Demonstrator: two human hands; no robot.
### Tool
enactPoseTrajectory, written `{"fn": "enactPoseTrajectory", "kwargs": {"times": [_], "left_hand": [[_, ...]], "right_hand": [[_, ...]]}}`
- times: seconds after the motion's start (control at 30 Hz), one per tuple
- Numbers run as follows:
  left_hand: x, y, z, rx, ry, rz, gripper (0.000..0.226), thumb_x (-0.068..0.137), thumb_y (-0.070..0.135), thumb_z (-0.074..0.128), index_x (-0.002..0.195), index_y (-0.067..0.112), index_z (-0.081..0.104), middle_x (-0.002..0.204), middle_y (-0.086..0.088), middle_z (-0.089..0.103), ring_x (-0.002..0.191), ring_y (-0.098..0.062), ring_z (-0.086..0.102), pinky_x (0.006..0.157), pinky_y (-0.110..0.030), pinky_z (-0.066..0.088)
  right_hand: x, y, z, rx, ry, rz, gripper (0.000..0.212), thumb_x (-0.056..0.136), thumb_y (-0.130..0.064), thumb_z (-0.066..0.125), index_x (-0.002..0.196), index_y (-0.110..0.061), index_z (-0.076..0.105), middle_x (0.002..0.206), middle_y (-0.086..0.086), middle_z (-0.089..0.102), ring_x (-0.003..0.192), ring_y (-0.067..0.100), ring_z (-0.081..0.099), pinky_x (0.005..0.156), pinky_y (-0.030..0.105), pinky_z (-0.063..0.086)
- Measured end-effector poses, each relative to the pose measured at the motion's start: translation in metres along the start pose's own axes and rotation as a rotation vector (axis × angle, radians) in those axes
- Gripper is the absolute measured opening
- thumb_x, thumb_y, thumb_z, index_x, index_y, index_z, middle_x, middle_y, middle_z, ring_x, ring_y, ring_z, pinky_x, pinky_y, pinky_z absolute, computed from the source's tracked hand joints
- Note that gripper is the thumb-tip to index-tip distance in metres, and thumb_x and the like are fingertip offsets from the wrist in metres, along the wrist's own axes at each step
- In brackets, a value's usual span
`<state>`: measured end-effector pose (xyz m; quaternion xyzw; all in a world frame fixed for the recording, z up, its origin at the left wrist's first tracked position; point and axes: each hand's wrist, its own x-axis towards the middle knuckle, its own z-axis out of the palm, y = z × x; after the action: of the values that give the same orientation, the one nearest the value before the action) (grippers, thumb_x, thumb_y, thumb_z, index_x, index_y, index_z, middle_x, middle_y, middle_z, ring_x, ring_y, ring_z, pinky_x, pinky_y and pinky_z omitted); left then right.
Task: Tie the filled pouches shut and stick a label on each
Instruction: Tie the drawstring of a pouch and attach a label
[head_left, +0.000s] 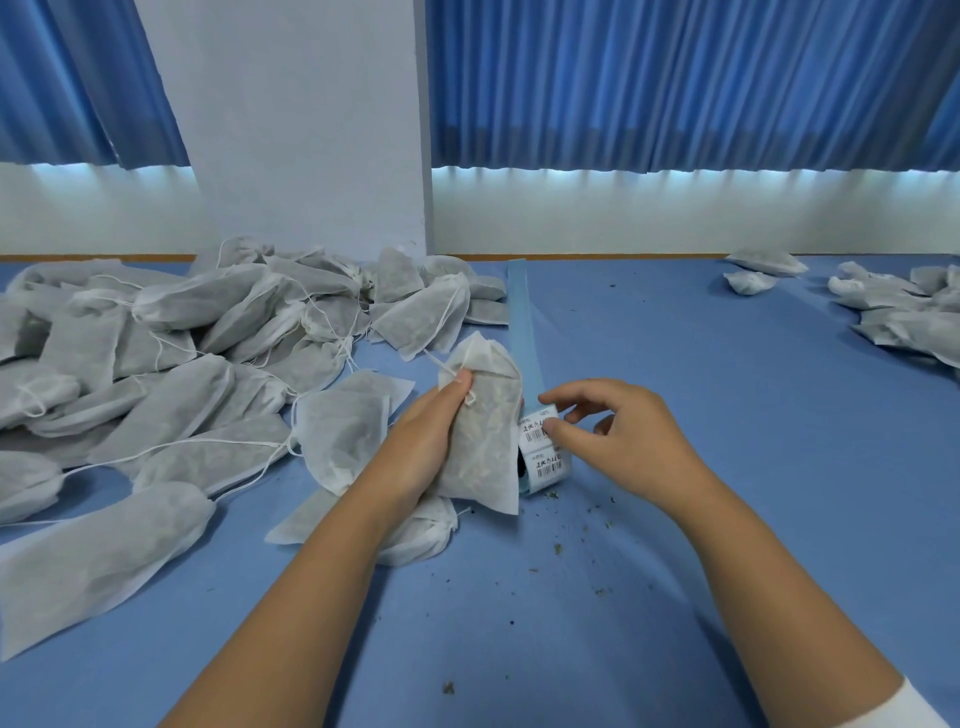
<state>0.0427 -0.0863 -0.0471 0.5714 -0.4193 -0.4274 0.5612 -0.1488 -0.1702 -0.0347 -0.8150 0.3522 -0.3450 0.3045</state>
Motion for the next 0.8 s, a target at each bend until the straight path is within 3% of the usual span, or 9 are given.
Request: {"fn": "enactPoseTrajectory", "kwargs": {"times": [0.1,0.2,0.3,0.4,0.53,0.7,0.8], "left_hand": [[-0.002,0.001,0.002,0.032,0.008,0.010,0.063,0.078,0.076,0.050,0.118,0.031,0.071,0.118,0.005,0.073,0.114,-0.015,0.066,0.107,-0.045,0.043],[-0.005,0.001,0.005,0.095,0.019,0.056,0.048,0.083,0.075,0.047,0.110,0.044,0.071,0.111,0.016,0.073,0.105,-0.002,0.068,0.094,-0.032,0.046],[-0.009,0.002,0.008,0.136,0.040,0.104,0.028,0.094,0.066,0.043,0.104,0.055,0.067,0.105,0.026,0.072,0.096,0.009,0.066,0.082,-0.020,0.043],[-0.011,0.004,0.010,0.131,0.042,0.150,0.025,0.100,0.056,0.042,0.101,0.056,0.067,0.105,0.026,0.071,0.098,0.009,0.065,0.080,-0.017,0.045],[-0.013,0.002,0.013,0.189,0.023,0.181,0.029,0.101,0.051,0.043,0.100,0.040,0.070,0.100,0.025,0.071,0.094,0.009,0.065,0.070,-0.004,0.045],[-0.014,-0.001,0.013,0.363,0.020,0.260,0.038,0.101,0.048,0.041,0.095,0.019,0.064,0.093,0.009,0.070,0.084,0.005,0.061,0.070,-0.006,0.042],[-0.015,0.001,0.014,0.401,0.028,0.283,0.036,0.103,0.046,0.040,0.089,0.019,0.060,0.086,0.011,0.067,0.076,0.007,0.058,0.069,-0.007,0.042]], "right_hand": [[0.001,0.001,0.000,-0.061,0.014,-0.008,0.019,0.081,-0.022,0.077,0.097,-0.031,0.074,0.093,-0.014,0.069,0.085,-0.007,0.060,0.069,0.004,0.040],[0.000,0.000,0.000,-0.118,0.023,-0.036,0.021,0.082,-0.024,0.076,0.103,-0.029,0.074,0.094,-0.017,0.068,0.086,-0.009,0.059,0.070,0.002,0.039],[0.000,-0.001,0.000,-0.162,0.016,-0.056,0.019,0.085,-0.026,0.074,0.104,-0.028,0.073,0.095,-0.020,0.069,0.085,-0.008,0.060,0.069,0.003,0.038],[0.000,-0.001,0.001,-0.245,0.025,-0.079,0.017,0.087,-0.029,0.071,0.104,-0.027,0.073,0.093,-0.020,0.062,0.084,-0.004,0.057,0.068,0.004,0.036],[-0.002,-0.002,0.002,-0.316,-0.009,-0.114,0.017,0.089,-0.027,0.068,0.105,-0.022,0.073,0.099,-0.010,0.058,0.087,0.003,0.051,0.075,0.013,0.036],[-0.003,-0.005,0.001,-0.343,-0.039,-0.108,0.020,0.092,-0.031,0.064,0.108,-0.022,0.072,0.096,-0.010,0.057,0.090,0.006,0.052,0.080,0.020,0.042],[-0.003,-0.007,0.001,-0.337,-0.025,-0.112,0.020,0.092,-0.028,0.065,0.109,-0.020,0.073,0.100,-0.007,0.058,0.094,0.008,0.053,0.084,0.024,0.045]]}}
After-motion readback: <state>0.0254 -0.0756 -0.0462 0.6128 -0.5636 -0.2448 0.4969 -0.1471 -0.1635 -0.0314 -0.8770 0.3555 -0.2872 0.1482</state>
